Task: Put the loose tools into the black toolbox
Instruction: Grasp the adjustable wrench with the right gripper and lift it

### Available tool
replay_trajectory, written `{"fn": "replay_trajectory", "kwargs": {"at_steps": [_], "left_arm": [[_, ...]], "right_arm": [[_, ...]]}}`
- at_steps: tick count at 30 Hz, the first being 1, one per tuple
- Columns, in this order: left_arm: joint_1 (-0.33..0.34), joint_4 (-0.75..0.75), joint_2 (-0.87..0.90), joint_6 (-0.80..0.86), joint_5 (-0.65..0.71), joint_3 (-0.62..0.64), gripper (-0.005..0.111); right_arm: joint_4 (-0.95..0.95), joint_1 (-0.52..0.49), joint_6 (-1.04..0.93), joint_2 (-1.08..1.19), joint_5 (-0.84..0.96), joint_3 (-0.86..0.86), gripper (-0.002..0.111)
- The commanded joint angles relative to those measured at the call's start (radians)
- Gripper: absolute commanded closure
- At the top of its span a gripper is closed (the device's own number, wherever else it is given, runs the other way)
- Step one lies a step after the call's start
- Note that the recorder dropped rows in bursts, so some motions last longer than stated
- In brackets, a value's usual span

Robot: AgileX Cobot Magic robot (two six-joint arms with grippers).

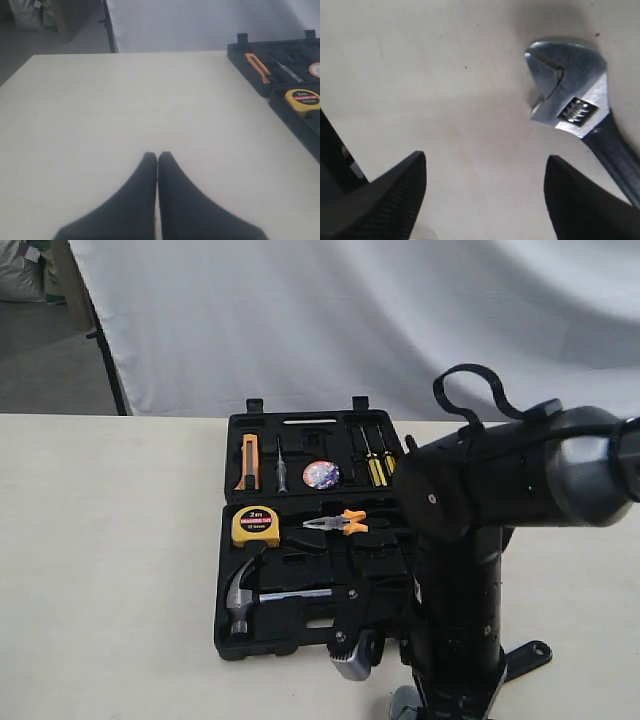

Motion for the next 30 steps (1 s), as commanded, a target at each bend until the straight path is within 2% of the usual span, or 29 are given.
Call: {"fn": "replay_trajectory", "kwargs": {"at_steps": [1, 10, 21, 23, 25, 28, 29, 30], "left_arm": [[0.025, 0.004, -0.003, -0.005, -0.007, -0.003, 0.106], [0.025, 0.004, -0.003, -0.005, -0.007, -0.003, 0.106], [0.025, 0.004, -0.003, -0.005, -0.007, -0.003, 0.106], [0.025, 0.004, -0.003, -0.005, -0.007, -0.003, 0.106], [0.025, 0.004, -0.003, -0.005, -0.007, -0.003, 0.106], [0.025, 0.004, -0.003, -0.005, -0.007, -0.003, 0.106], [0.025, 0.004, -0.003, -0.005, -0.007, -0.003, 0.106], [0.025, 0.004, -0.003, -0.005, -0.007, -0.003, 0.106]], "right_arm": [[-0.012, -0.006, 0.003, -0.009, -0.1, 0.051, 0.044], [-0.012, -0.006, 0.003, -0.005, -0.241, 0.058, 0.044], [-0.017, -0.006, -0.001, 0.094, -0.278, 0.058, 0.045], [-0.017, -0.006, -0.001, 0.105, -0.278, 0.058, 0.053], [-0.018, -0.006, -0.001, 0.105, -0.278, 0.058, 0.069], [-0.018, -0.004, -0.001, 0.103, -0.276, 0.057, 0.102], [-0.018, -0.004, -0.001, 0.101, -0.276, 0.057, 0.109], [-0.018, -0.004, -0.001, 0.098, -0.276, 0.057, 0.108]]}}
